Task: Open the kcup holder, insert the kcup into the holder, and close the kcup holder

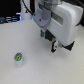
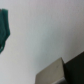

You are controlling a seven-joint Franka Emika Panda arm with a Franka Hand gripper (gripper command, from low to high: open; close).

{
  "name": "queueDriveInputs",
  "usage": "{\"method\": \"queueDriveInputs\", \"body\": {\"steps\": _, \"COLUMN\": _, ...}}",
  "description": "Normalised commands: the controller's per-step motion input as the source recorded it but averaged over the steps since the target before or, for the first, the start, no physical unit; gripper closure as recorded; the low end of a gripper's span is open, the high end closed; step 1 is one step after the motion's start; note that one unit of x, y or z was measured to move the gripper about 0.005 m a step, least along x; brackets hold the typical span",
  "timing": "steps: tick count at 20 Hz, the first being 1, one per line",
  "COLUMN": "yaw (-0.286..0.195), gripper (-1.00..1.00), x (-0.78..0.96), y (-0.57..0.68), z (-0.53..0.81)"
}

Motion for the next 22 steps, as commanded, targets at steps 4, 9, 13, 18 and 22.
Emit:
{"method": "queueDriveInputs", "body": {"steps": 4, "yaw": -0.281, "gripper": -1.0, "x": -0.03, "y": -0.49, "z": 0.08}}
{"method": "queueDriveInputs", "body": {"steps": 9, "yaw": -0.275, "gripper": -1.0, "x": -0.03, "y": -0.51, "z": 0.04}}
{"method": "queueDriveInputs", "body": {"steps": 13, "yaw": -0.266, "gripper": -1.0, "x": -0.06, "y": -0.52, "z": 0.0}}
{"method": "queueDriveInputs", "body": {"steps": 18, "yaw": -0.26, "gripper": -1.0, "x": -0.14, "y": -0.55, "z": -0.12}}
{"method": "queueDriveInputs", "body": {"steps": 22, "yaw": -0.26, "gripper": -1.0, "x": -0.2, "y": -0.55, "z": -0.17}}
